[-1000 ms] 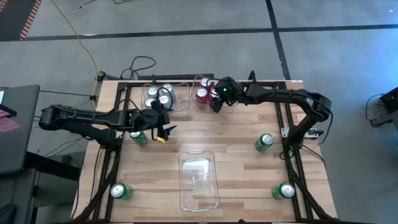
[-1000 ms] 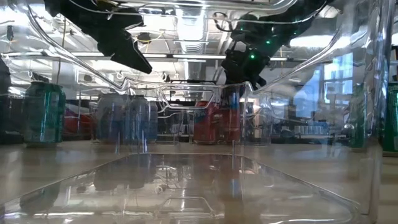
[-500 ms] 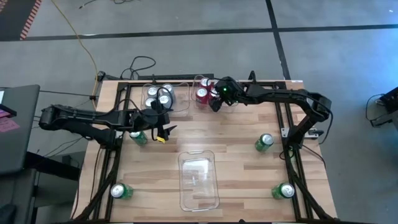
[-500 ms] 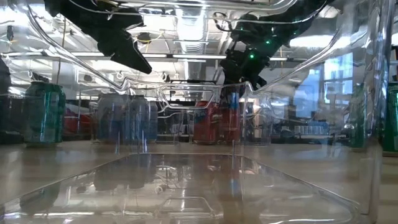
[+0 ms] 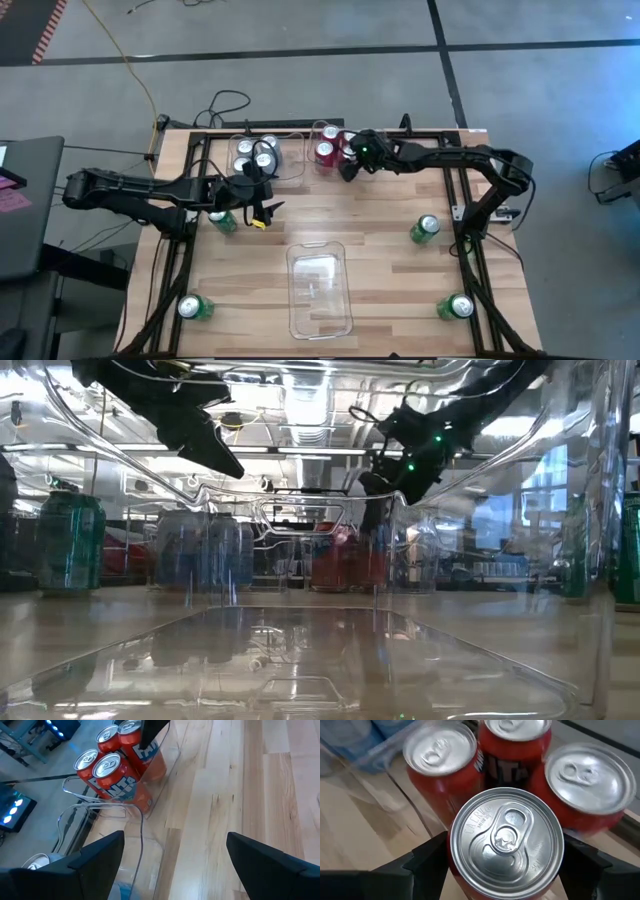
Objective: Sort soda cans
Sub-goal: Put the red soda can into the top right transparent bin
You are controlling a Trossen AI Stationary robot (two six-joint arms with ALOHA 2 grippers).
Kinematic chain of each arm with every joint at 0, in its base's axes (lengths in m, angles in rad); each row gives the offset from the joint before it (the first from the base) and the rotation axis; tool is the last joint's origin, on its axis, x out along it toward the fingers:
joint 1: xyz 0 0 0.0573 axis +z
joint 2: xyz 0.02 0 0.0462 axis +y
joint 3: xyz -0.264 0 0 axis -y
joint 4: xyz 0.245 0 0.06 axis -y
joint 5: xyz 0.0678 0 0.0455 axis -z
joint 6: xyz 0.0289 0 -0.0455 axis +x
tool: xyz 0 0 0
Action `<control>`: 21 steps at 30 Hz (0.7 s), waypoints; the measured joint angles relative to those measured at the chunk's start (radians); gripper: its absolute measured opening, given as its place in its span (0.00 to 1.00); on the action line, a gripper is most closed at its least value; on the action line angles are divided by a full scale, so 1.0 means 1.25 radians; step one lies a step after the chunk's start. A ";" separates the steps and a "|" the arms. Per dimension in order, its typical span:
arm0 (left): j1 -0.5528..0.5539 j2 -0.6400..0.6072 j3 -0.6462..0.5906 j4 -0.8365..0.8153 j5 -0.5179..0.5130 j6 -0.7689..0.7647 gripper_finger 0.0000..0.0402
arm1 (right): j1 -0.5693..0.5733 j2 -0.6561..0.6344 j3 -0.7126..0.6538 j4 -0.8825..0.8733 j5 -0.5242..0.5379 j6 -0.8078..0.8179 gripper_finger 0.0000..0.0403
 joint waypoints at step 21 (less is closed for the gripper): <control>0.000 0.000 0.000 0.007 0.000 0.000 0.86 | -0.007 0.013 -0.023 0.058 -0.027 -0.025 0.98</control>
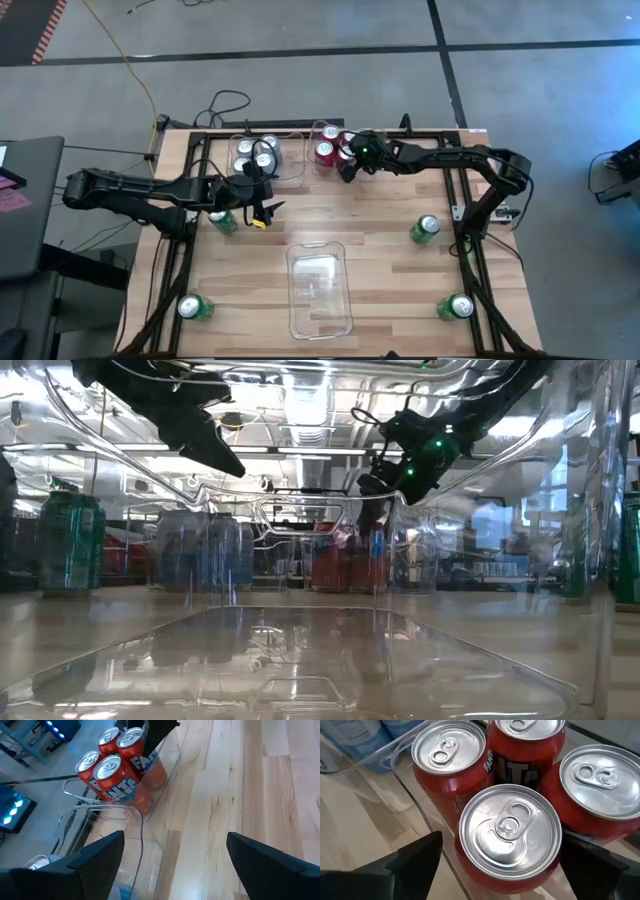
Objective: Sort soda cans
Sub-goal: Put the red soda can into the top right transparent bin, then put the top left green soda can into the bottom transparent bin
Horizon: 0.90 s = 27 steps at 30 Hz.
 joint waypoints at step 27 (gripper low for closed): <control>-0.054 -0.001 0.066 -0.034 -0.032 0.014 0.86 | 0.208 -0.379 0.009 -0.375 0.028 0.102 0.94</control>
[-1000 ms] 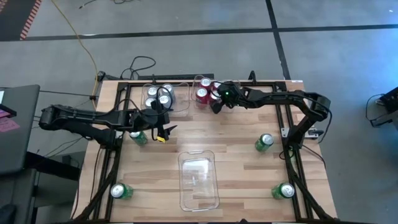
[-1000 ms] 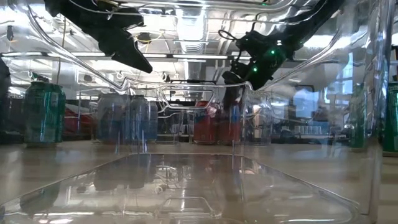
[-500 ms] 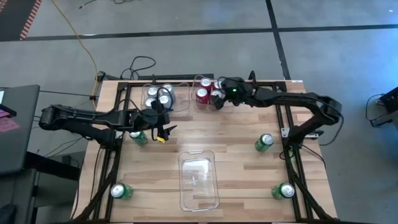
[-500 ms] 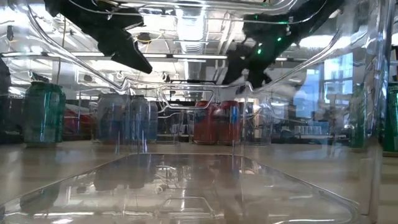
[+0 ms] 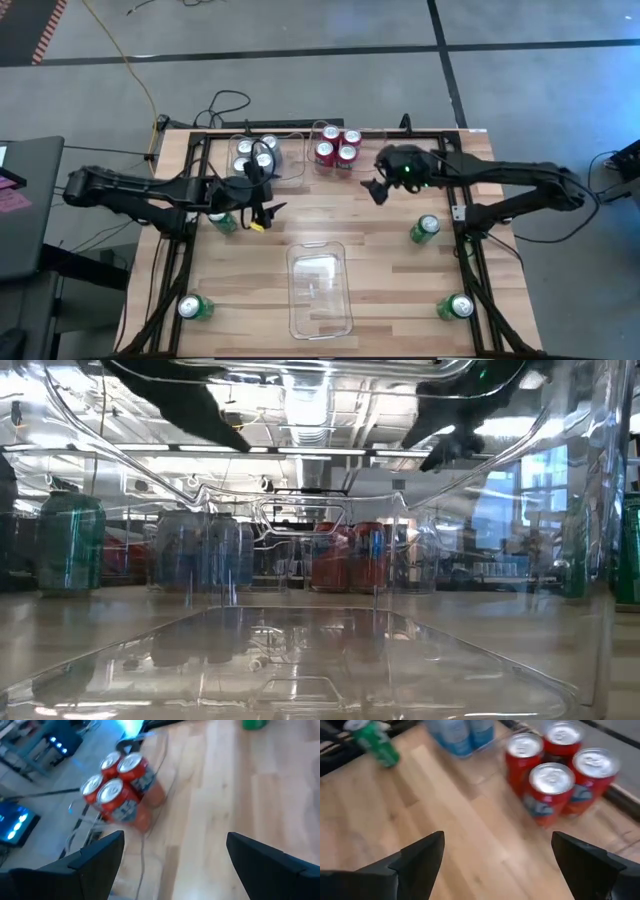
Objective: Sort soda cans
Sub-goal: Put the top left green soda can into the bottom transparent bin
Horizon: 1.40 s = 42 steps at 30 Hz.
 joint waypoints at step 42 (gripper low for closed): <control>-0.095 -0.010 0.103 -0.962 0.092 -1.062 0.86 | 0.155 -0.030 0.000 0.030 0.312 -0.113 0.94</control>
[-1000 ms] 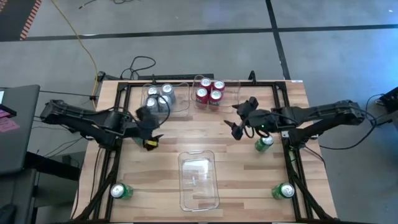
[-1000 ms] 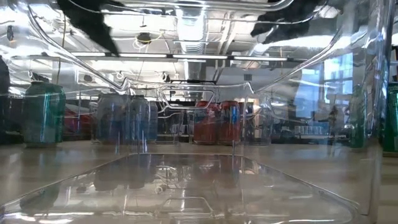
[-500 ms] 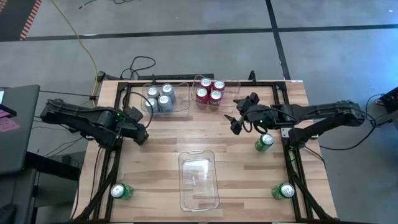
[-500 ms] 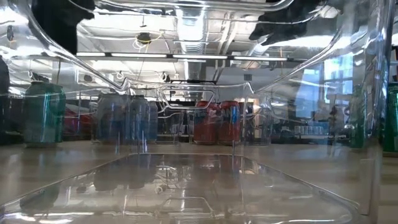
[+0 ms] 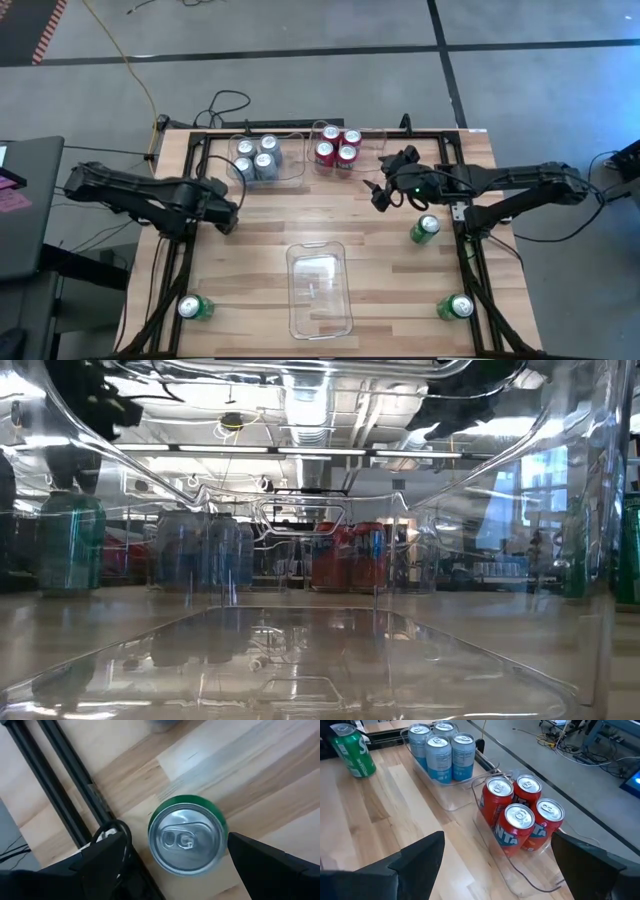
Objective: Sort soda cans
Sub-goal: Put the top left green soda can into the bottom transparent bin
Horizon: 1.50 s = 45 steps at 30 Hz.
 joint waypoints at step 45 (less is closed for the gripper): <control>0.032 0.003 0.107 0.234 0.016 0.215 0.75 | 0.005 0.000 0.000 0.002 -0.004 0.006 0.94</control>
